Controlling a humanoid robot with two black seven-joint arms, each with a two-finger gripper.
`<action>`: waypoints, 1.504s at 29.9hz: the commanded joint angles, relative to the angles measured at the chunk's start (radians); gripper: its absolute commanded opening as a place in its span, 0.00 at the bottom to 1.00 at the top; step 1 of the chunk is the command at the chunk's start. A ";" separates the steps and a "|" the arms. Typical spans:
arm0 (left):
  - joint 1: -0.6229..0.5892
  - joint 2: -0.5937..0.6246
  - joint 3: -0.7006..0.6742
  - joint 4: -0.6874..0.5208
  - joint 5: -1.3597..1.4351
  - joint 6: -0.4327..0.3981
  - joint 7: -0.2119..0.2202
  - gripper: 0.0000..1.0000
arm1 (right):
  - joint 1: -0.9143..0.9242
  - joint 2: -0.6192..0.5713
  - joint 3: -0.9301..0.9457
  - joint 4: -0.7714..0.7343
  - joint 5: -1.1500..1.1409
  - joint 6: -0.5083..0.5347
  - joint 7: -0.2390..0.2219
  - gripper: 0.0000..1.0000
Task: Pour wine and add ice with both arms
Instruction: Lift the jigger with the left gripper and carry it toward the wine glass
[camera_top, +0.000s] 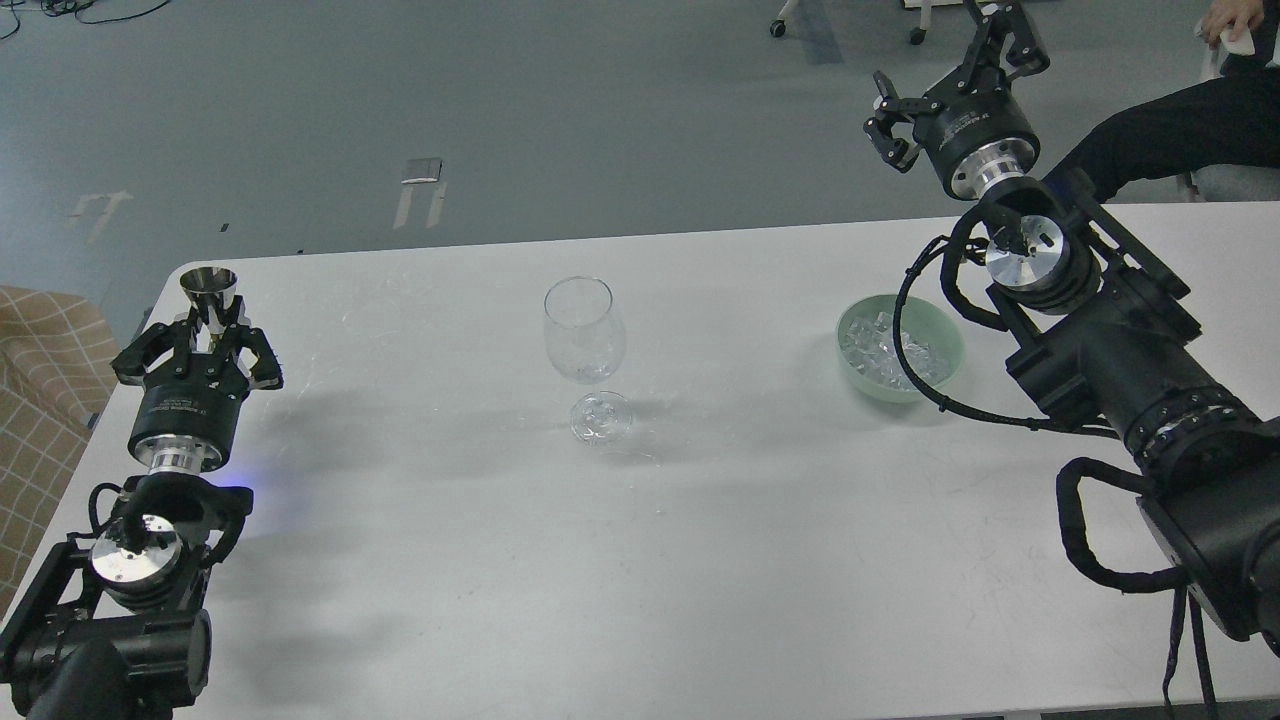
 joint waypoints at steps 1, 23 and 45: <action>0.003 0.000 -0.005 -0.017 -0.001 -0.007 0.000 0.23 | 0.000 -0.002 0.000 0.000 0.000 0.000 0.000 1.00; 0.133 -0.018 -0.028 -0.296 -0.001 0.036 0.002 0.20 | -0.001 -0.002 -0.001 0.002 0.002 0.000 0.000 1.00; 0.173 -0.106 0.147 -0.580 0.014 0.254 0.049 0.19 | -0.012 -0.029 0.000 0.005 0.003 0.000 0.000 1.00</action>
